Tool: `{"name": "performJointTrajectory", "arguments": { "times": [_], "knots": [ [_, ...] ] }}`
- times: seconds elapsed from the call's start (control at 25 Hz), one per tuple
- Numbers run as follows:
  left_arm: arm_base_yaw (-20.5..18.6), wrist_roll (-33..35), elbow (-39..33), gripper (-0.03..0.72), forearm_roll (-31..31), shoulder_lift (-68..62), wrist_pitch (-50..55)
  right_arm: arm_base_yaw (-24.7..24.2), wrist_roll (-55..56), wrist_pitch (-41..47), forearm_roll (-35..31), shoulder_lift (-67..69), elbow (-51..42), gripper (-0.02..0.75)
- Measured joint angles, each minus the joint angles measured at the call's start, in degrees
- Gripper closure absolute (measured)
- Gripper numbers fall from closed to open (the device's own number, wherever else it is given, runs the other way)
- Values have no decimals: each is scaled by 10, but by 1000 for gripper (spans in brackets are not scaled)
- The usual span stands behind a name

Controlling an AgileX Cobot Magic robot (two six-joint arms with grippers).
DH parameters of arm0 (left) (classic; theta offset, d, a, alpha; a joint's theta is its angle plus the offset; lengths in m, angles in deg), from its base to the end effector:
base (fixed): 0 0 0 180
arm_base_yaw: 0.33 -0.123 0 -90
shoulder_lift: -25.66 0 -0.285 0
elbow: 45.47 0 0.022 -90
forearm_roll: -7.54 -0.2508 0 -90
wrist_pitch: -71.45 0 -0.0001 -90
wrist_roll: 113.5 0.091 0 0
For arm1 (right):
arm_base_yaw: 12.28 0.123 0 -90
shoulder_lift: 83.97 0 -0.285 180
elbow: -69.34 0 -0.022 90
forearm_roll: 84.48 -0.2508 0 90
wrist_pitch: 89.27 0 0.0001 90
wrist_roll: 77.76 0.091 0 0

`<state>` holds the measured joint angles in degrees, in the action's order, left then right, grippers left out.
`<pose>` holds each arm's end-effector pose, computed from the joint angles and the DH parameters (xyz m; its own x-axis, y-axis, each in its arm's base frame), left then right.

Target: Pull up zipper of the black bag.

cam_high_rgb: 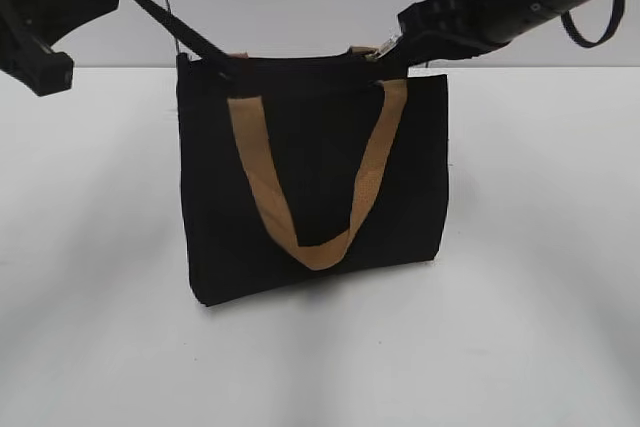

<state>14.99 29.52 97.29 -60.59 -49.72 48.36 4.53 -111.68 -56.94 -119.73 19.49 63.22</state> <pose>0.2328 -0.0980 0.3026 0.0913 0.4498 -0.8885 0.6229 0.6703 0.4033 0.3452 0.1337 0.2736 -0.6725 -0.2565 -0.6942 -0.5137 0.8370 0.1884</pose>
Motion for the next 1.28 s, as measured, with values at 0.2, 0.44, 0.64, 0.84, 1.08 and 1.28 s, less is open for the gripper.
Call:
{"name": "performJointTrajectory", "arguments": {
  "times": [0.2, 0.44, 0.64, 0.84, 1.08, 1.28],
  "knots": [
    [0, 0, 0, 657, 0, -2, 0, -13, 2, 22, 2, -7, 0, 739],
    [-1, 0, 0, 657, 1, -7, -9, -14, 2, 22, -17, -7, 0, 720],
    [-1, 0, 0, 657, 1, -18, -15, -12, 2, 34, -57, -9, 0, 559],
    [-1, 0, 0, 641, 2, -43, -35, 12, 2, 33, -72, -10, 0, 389],
    [-1, 0, 0, 281, 72, -58, -32, 15, 0, 33, -67, -15, 0, 337],
    [-1, 0, 1, 26, 149, -58, 39, 14, -5, 32, -64, -29, 0, 335]
  ]
}}
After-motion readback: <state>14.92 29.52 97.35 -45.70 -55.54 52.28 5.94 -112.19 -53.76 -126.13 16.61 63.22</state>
